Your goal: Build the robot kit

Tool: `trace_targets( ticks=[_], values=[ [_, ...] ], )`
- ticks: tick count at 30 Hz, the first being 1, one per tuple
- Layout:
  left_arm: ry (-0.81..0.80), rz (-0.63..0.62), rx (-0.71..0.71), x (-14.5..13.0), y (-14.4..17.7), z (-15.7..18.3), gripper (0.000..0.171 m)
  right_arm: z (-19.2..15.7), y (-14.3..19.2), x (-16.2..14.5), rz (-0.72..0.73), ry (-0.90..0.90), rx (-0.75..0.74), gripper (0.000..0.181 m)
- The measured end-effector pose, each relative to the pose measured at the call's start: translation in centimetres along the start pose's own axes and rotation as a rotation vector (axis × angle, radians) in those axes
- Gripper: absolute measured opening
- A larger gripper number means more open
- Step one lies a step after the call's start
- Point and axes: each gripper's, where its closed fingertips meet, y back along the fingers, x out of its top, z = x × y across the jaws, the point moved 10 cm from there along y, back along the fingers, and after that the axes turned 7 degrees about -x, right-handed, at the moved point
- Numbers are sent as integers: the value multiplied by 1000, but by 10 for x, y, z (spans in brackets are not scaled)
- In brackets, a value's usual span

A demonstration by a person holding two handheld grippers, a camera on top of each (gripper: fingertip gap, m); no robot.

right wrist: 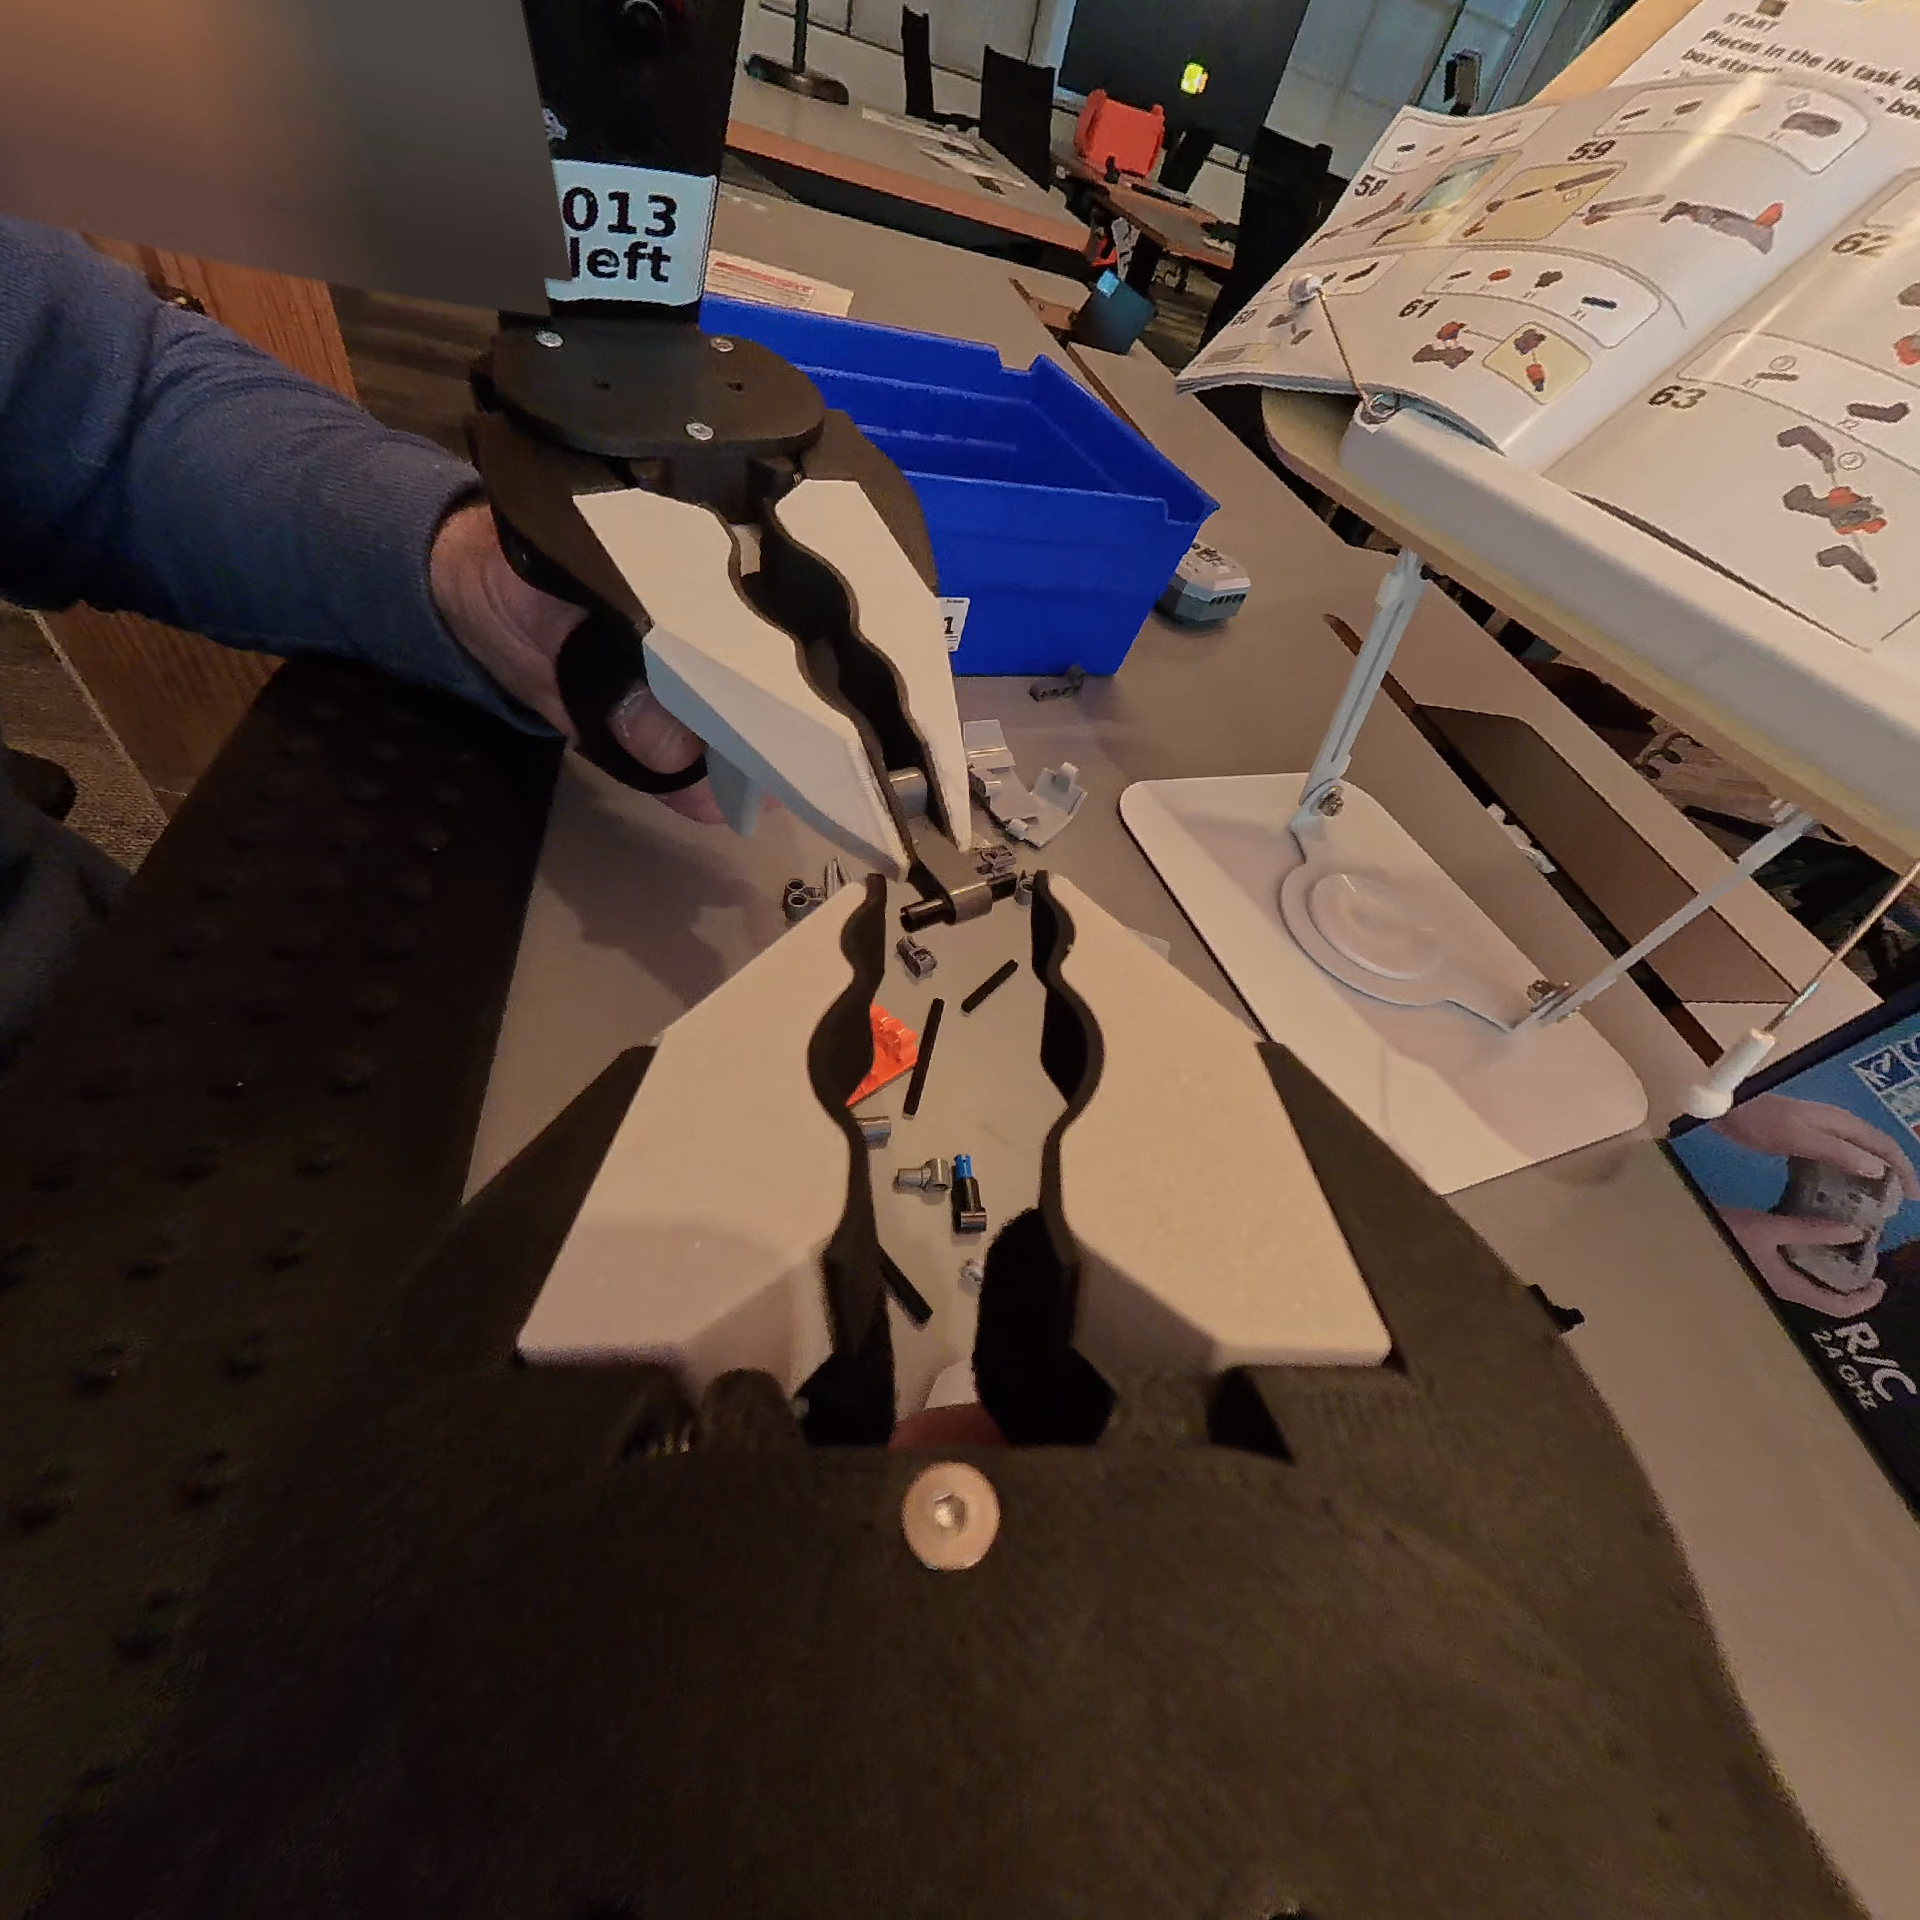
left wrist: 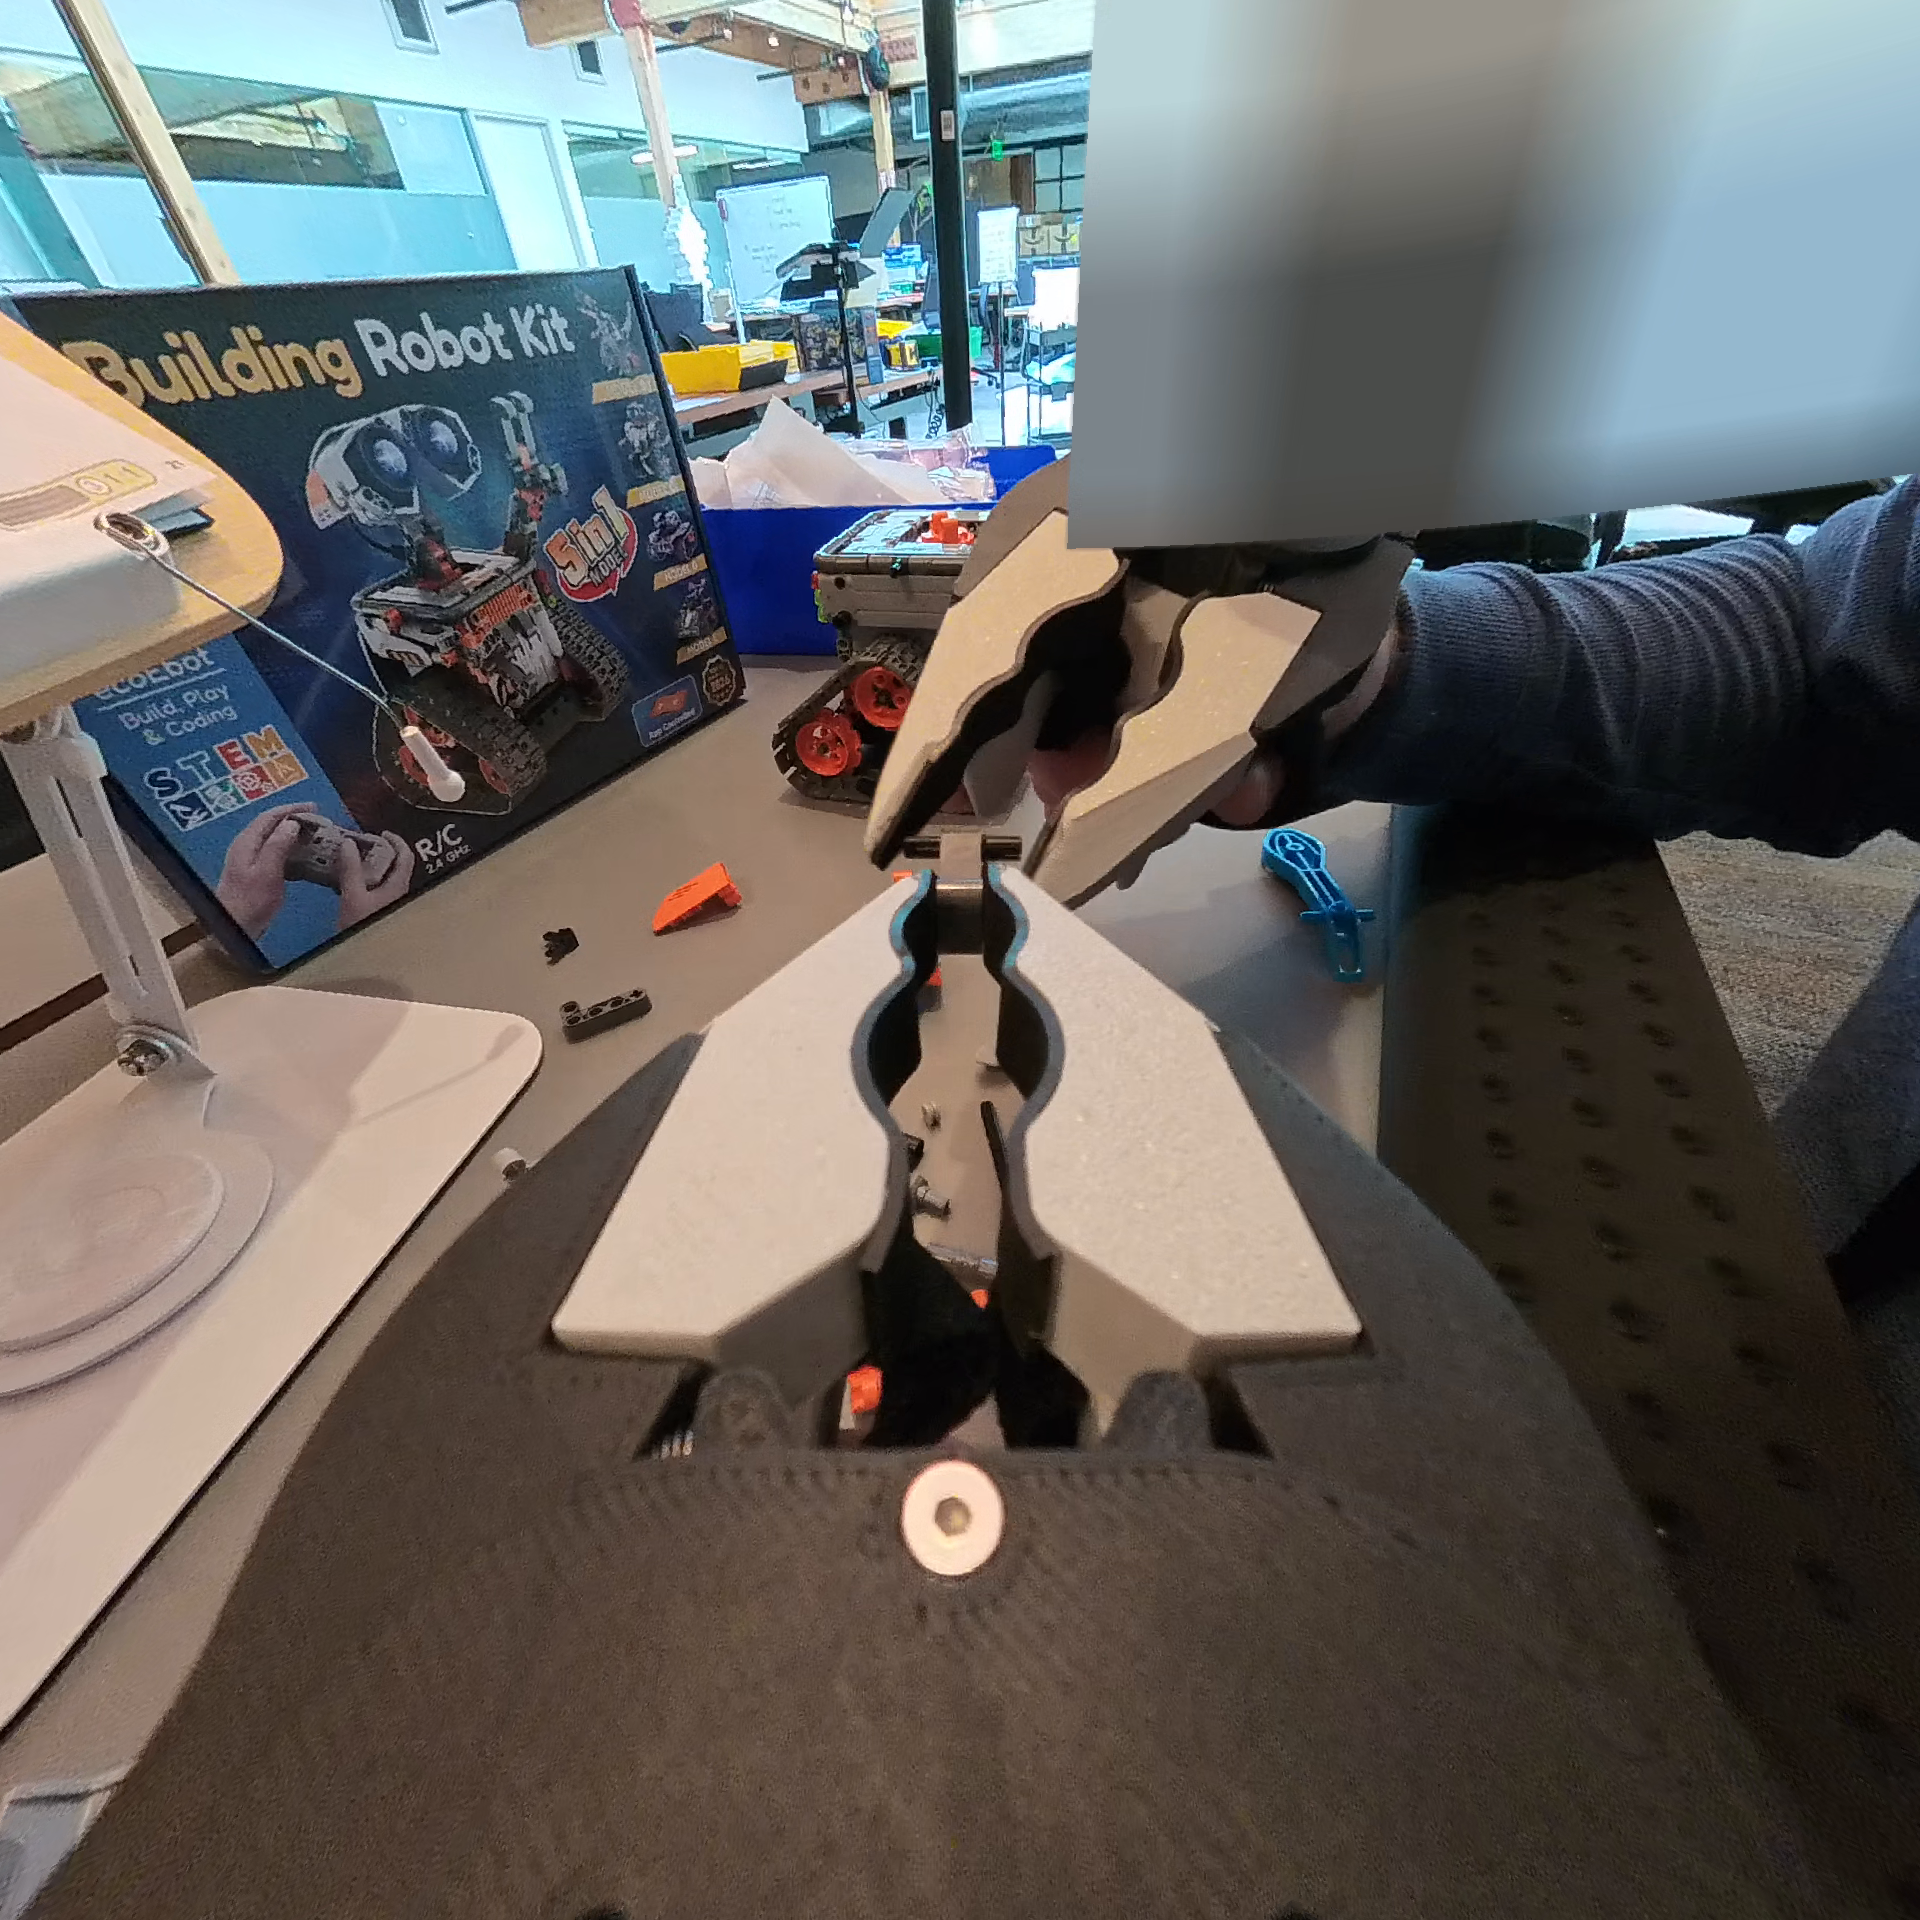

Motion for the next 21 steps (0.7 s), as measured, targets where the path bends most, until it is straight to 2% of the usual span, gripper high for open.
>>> trace_targets(
  ticks=[2, 8, 21],
  values=[
    [15, 10, -16, 1, 1, 0, 5, -1, 1, 0, 12, 16, 1, 19],
    [2, 8, -18, 1, 1, 1, 5, -1, 1, 1, 7, 22, 11, 19],
    [63, 40, -30, 1, 2, -3, 6, 3, -2, -1, 32, -104, 40, 18]
  ],
)
